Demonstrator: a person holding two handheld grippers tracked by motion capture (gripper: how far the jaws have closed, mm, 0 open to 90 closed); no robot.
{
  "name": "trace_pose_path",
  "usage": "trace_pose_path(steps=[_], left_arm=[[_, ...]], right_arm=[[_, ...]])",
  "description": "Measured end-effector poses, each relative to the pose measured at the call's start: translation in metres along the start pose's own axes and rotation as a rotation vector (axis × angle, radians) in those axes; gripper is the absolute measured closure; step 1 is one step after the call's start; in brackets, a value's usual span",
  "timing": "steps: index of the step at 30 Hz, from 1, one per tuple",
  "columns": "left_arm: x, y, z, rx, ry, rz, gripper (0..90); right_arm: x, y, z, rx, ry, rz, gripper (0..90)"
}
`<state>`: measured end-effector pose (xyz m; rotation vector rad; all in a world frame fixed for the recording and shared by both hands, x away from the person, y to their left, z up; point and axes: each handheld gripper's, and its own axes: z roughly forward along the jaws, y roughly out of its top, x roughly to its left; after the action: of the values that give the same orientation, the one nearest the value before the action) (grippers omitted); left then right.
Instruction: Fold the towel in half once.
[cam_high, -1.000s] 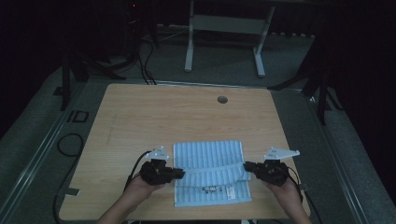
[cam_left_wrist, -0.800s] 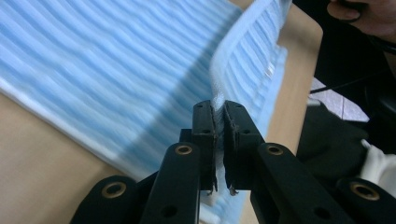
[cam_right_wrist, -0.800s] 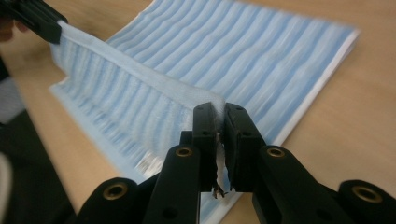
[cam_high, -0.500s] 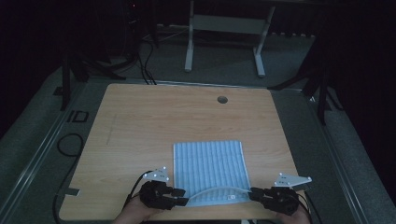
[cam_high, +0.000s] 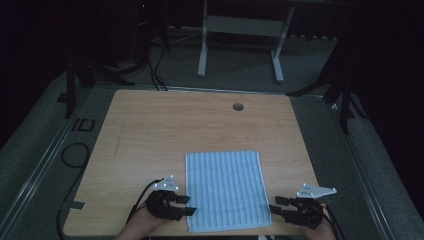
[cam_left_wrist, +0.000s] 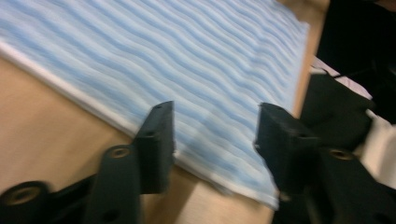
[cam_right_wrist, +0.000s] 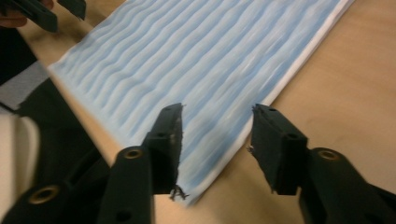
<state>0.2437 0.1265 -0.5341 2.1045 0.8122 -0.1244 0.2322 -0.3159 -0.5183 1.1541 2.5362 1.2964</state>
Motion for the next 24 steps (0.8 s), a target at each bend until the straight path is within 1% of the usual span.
trace_pose_path(steps=[1, 2, 3, 4, 5, 7, 9, 11, 12, 13, 14, 15, 17, 18, 19, 21, 22, 24], left_arm=[[0.003, 0.002, 0.0, -0.013, 0.015, -0.005, 41.2], [0.007, 0.003, 0.0, -0.031, 0.026, -0.012, 40.4], [0.012, 0.006, 0.0, -0.036, 0.026, -0.024, 40.4], [0.016, 0.009, 0.001, -0.036, 0.03, -0.025, 40.3], [0.019, 0.012, 0.002, -0.034, 0.047, -0.015, 40.0], [0.027, 0.018, 0.003, -0.025, 0.069, -0.004, 40.0], [0.036, 0.023, 0.004, -0.02, 0.113, -0.009, 40.0], [0.045, 0.028, 0.005, -0.01, 0.154, -0.032, 40.0], [0.049, 0.03, 0.005, -0.023, 0.163, -0.04, 40.0], [0.053, 0.032, 0.004, -0.029, 0.163, -0.048, 40.0], [0.057, 0.034, 0.004, -0.033, 0.173, -0.049, 40.0], [0.062, 0.037, 0.004, -0.033, 0.187, -0.054, 40.0], [0.072, 0.042, 0.004, -0.033, 0.194, -0.068, 39.9], [0.076, 0.045, 0.004, -0.031, 0.21, -0.078, 38.1], [0.081, 0.048, 0.004, -0.022, 0.221, -0.081, 38.0], [0.09, 0.053, 0.004, -0.021, 0.215, -0.097, 38.0], [0.094, 0.055, 0.004, -0.021, 0.234, -0.101, 38.0], [0.101, 0.061, 0.004, -0.03, 0.242, -0.111, 38.0]], right_arm=[[-0.004, 0.004, 0.002, 0.0, -0.001, -0.006, 51.7], [-0.007, 0.008, 0.004, 0.0, -0.013, -0.013, 50.7], [-0.011, 0.012, 0.006, 0.002, -0.024, -0.015, 50.7], [-0.016, 0.017, 0.009, 0.006, -0.026, -0.022, 50.7], [-0.02, 0.022, 0.011, 0.01, -0.033, -0.024, 50.5], [-0.029, 0.035, 0.017, 0.024, -0.064, -0.046, 50.0], [-0.039, 0.048, 0.023, 0.018, -0.077, -0.048, 50.0], [-0.047, 0.06, 0.031, 0.014, -0.081, -0.052, 50.0], [-0.051, 0.065, 0.036, 0.016, -0.085, -0.054, 49.7], [-0.055, 0.069, 0.041, 0.017, -0.086, -0.052, 48.6], [-0.058, 0.073, 0.047, 0.021, -0.082, -0.049, 47.5], [-0.062, 0.077, 0.053, 0.025, -0.086, -0.049, 47.5], [-0.07, 0.084, 0.063, 0.027, -0.095, -0.036, 47.5], [-0.074, 0.087, 0.067, 0.03, -0.099, -0.032, 47.5], [-0.077, 0.09, 0.071, 0.033, -0.115, -0.029, 47.5], [-0.08, 0.095, 0.077, 0.031, -0.135, -0.028, 47.5], [-0.081, 0.098, 0.08, 0.031, -0.137, -0.026, 47.5], [-0.084, 0.105, 0.085, 0.031, -0.138, -0.022, 47.5]])
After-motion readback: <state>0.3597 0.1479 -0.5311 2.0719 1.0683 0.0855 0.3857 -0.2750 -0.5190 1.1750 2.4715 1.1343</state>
